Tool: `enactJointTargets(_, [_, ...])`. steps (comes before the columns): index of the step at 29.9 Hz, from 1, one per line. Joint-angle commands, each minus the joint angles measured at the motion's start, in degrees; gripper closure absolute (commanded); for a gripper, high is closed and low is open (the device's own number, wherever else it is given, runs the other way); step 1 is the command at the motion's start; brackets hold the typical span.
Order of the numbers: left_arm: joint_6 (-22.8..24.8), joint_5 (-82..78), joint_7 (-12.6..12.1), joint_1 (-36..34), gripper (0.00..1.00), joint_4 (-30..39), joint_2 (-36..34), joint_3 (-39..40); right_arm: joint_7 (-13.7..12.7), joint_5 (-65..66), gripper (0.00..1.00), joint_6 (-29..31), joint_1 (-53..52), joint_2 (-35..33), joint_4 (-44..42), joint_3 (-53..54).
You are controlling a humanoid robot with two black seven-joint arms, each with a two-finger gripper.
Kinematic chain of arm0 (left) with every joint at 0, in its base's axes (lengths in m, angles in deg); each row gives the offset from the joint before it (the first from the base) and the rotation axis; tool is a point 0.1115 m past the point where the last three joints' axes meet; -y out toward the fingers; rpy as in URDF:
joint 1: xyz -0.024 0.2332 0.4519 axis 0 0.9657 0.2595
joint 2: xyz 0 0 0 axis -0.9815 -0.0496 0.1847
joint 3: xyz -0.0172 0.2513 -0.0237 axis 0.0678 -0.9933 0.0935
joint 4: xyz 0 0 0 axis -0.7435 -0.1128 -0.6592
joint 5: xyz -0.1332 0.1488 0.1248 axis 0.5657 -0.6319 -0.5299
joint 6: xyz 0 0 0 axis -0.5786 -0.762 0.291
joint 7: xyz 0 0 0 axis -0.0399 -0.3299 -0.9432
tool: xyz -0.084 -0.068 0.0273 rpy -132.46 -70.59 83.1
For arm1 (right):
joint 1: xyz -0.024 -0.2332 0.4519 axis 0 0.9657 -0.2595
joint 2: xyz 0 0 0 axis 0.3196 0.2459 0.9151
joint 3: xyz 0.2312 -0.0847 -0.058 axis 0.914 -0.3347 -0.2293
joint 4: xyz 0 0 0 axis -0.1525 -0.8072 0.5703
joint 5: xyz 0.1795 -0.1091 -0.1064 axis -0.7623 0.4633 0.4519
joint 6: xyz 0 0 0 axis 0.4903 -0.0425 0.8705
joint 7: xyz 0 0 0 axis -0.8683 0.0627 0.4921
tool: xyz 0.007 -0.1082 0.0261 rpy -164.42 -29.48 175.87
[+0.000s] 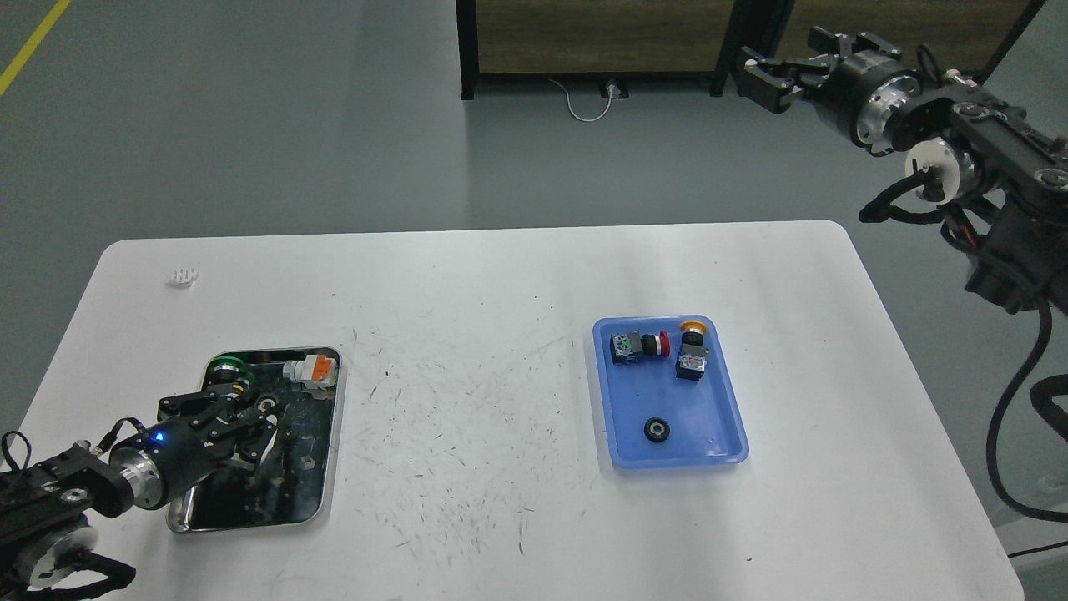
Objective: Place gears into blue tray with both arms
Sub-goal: 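Grasp the second black gear on the circuit board with the left gripper, then carry the gear with the left gripper and set it on the table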
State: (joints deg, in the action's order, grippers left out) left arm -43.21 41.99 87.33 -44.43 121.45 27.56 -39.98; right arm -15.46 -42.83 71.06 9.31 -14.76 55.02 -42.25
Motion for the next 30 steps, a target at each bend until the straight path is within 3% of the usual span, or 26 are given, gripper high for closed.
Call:
enactJointTargets(1, [0.5,-2.8,-2.6,-2.7,0.67,3.3,-0.5,-0.1,0.0,0.0,0.06,0.0,0.1,-0.4,-0.1,-0.1])
enactJointTargets(6, [2.5,-5.5,-7.3,-6.6,0.67,8.4,0.2,-0.7,0.0,0.0,0.05,0.0,0.1,-1.2,0.0,-0.1])
enactJointTargets(12, [4.2,-6.2,-7.7,-18.2,0.67,9.2,5.3,-11.5,0.0,0.0,0.05,0.0,0.3,-2.2,0.0,-0.1])
enactJointTargets(18, [4.1,-6.3,-9.3,-22.1,0.67,8.5,15.5,-15.2,0.0,0.0,0.05,0.0,0.5,-2.3,-0.8,-0.3])
enactJointTargets(23, [3.8,-6.4,-9.3,-23.5,0.67,3.5,25.4,-18.9,0.0,0.0,0.05,0.0,0.1,-2.5,-1.1,-1.9])
enactJointTargets(30, [3.7,-6.4,-9.2,-22.9,0.67,-6.7,33.8,-19.9,0.0,0.0,0.05,0.1,0.2,-2.6,-1.2,-1.9])
